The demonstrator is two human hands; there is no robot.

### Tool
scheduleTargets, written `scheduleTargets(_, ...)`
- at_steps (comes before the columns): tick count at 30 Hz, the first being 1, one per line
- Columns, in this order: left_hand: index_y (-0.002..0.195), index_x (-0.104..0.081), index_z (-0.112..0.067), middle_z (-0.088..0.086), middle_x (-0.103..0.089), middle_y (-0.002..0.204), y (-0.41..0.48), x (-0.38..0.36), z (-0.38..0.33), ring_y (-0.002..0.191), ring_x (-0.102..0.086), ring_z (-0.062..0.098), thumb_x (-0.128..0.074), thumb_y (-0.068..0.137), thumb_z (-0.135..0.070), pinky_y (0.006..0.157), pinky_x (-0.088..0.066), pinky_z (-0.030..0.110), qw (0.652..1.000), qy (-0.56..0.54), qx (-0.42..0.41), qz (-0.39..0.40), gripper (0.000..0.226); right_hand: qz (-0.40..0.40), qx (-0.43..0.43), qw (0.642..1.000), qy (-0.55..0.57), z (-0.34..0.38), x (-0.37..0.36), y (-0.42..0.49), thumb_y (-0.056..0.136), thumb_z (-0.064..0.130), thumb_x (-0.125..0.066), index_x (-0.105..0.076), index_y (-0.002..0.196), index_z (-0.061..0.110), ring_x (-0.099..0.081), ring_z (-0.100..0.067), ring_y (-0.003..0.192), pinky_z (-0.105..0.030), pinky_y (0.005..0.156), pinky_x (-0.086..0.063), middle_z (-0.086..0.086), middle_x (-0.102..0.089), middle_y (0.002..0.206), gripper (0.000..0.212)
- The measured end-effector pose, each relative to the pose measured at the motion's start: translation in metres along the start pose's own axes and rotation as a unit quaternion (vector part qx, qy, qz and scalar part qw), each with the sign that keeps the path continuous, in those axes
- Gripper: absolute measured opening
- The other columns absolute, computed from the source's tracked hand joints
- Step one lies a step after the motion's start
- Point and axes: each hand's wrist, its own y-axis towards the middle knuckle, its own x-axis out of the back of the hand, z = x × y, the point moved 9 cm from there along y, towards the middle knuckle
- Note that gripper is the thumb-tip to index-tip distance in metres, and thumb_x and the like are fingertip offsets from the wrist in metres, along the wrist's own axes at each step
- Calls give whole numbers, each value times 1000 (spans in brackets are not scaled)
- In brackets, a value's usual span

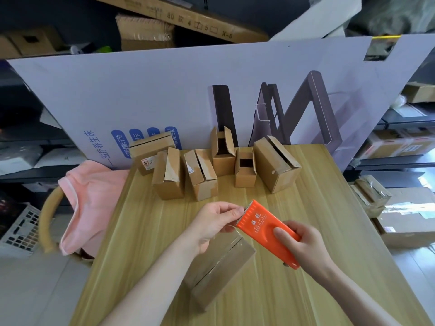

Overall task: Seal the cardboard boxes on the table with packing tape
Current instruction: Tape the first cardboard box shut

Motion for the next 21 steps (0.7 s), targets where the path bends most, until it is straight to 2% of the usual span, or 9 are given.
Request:
scheduleTargets(2,99,-72,-12,1,-74,86,0,2,-1,79,-66,8,-73,71,-42,67,-50,22,1000,-7,-2,-9,41,1,-3,1000,1,0,-1,-1,88,21,-69,-73,76,19,-61,-36,58,-56,54,-51,-15,-66,66,14)
scheduleTargets(7,92,-73,-14,1,-74,82,0,9,0,76,-67,9,-65,89,-25,64,-51,21,999,-12,1,-32,14,7,-8,1000,3,1,-2,-3,89,21,-69,-73,77,16,-64,-38,60,-56,50,-51,-16,-67,67,13)
scheduleTargets(13,97,-71,-11,1,-73,81,-4,6,0,74,-66,7,-73,77,-37,61,-50,19,999,-26,11,-26,32,20,-15,1000,-7,0,-7,-3,88,22,-69,-73,75,18,-62,-22,52,-53,51,-52,-7,-67,62,15)
scheduleTargets(18,93,-71,-12,0,-73,77,-1,12,4,71,-66,8,-68,87,-25,61,-50,21,998,-18,19,-57,15,27,-10,1000,-7,2,-9,-4,90,22,-68,-73,77,17,-62,-22,54,-52,51,-52,-9,-67,65,15)
scheduleTargets(21,88,-71,-14,-1,-72,75,0,14,6,70,-65,7,-64,91,-24,59,-49,19,998,-5,20,-61,13,28,-7,1000,-10,2,-10,-4,89,22,-68,-73,77,16,-62,-24,54,-53,51,-51,-12,-66,65,14)
